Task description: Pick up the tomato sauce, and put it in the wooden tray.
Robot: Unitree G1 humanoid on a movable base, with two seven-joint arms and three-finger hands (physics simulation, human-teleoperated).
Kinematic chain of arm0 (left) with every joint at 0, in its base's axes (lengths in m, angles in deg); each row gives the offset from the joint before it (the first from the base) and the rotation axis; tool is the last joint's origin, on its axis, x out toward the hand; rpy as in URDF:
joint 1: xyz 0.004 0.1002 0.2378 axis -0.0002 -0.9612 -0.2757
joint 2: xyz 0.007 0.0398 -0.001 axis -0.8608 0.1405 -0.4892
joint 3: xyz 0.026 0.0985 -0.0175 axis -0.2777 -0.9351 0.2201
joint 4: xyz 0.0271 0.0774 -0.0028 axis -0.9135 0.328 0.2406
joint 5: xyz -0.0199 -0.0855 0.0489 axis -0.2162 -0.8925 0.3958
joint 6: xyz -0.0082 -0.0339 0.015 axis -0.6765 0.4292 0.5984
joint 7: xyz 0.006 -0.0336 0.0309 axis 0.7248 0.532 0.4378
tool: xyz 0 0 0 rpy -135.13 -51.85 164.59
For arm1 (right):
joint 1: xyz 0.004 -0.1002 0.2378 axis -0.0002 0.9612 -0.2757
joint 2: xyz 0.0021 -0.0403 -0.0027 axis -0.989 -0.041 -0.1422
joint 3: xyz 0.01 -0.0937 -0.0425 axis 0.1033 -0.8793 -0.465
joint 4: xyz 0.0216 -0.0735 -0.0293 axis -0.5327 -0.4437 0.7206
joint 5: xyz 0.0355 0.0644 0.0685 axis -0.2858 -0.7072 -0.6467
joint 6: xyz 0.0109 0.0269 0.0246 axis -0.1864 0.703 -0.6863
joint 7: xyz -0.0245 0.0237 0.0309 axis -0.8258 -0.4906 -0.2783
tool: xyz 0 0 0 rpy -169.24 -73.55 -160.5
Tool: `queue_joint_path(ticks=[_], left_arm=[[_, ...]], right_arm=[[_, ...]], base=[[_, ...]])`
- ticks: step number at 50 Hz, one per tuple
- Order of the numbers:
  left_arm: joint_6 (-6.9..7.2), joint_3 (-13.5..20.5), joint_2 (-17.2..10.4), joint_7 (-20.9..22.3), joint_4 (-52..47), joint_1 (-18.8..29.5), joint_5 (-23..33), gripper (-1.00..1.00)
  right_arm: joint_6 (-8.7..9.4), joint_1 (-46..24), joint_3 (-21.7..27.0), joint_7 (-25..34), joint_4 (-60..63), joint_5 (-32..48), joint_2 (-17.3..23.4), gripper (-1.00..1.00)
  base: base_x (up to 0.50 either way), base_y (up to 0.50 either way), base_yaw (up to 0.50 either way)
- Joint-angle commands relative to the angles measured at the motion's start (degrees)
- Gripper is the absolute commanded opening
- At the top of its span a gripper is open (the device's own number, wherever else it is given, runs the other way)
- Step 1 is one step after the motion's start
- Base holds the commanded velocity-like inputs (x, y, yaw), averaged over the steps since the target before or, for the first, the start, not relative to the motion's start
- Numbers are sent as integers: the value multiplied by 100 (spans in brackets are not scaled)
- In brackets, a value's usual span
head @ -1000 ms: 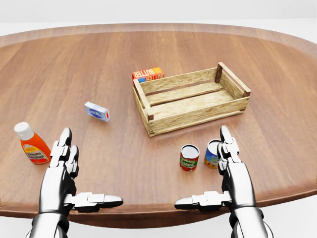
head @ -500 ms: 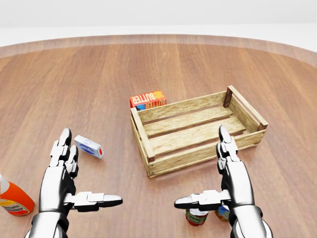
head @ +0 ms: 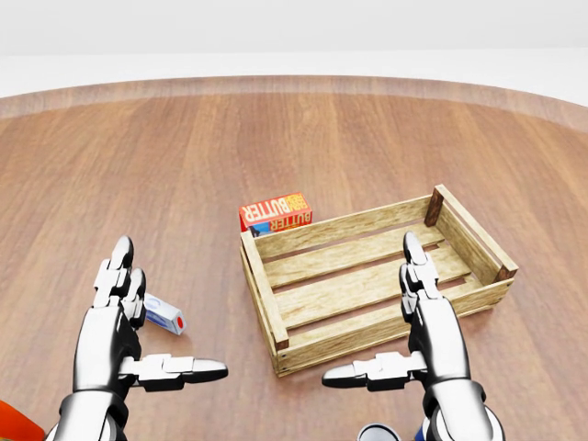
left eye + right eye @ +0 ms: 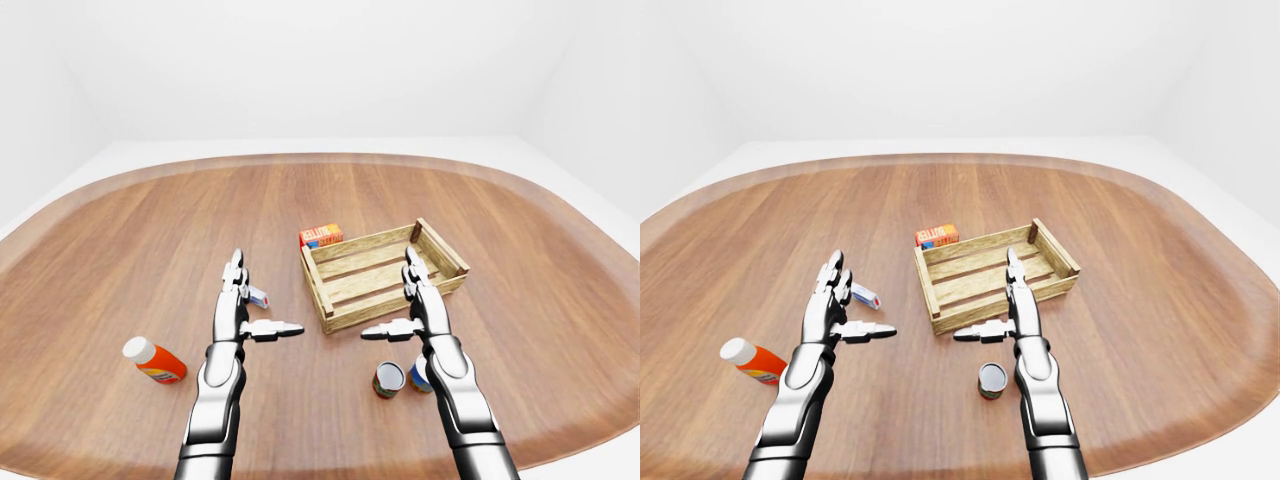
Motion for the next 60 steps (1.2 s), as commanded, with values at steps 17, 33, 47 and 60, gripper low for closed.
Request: queue_joint_path(ticks=[17,33,47,60], left_arm=[[10,-1,5,-10,4,-15,-6,100],[18,18,-4,-29,45,15,-35,100],[37,25,-7,-40,48,25,-45,100],[17,36,-16,-47,90,37,-35,100]], right_arm=[[-298,247,-99,288,261,-171,-32,100],[339,597,-377,464,1728,-153,-30,100],[339,931,-451,1011,2374,473,194,100],[339,1062,-379,2041,3249,1787,375,100]], base=[[47,0,0],[0,0,0],[0,0,0],[0,0,0]])
